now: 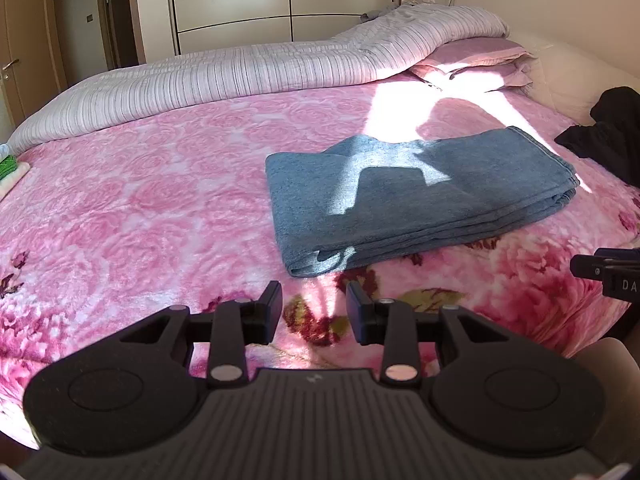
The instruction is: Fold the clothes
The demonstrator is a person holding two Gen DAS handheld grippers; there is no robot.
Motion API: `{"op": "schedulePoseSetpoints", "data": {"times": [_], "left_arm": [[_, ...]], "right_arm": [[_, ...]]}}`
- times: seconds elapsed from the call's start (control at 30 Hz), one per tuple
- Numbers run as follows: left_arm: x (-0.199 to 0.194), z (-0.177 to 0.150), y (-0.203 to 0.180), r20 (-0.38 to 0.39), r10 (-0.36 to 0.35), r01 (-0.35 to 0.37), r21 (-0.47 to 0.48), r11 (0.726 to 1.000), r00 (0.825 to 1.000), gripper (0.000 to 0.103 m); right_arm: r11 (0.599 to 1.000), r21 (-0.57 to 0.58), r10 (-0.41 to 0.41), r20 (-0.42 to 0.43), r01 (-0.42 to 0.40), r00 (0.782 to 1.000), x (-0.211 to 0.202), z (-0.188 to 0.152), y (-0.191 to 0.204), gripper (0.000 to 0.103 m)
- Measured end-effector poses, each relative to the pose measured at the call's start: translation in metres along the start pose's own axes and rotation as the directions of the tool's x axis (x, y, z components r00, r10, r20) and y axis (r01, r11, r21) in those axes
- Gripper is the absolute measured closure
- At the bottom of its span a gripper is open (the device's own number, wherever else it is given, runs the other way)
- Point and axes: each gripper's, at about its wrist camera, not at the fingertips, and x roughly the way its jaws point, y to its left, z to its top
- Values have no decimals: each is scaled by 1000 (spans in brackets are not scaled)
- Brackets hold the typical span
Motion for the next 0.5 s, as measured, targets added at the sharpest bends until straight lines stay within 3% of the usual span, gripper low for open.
{"op": "schedulePoseSetpoints", "data": {"times": [0.5], "left_arm": [[16,-3,7,0,-31,31,-50,998,1000,72]], "right_arm": [[999,31,8,-38,-7,999,22,-6,-13,63]]}}
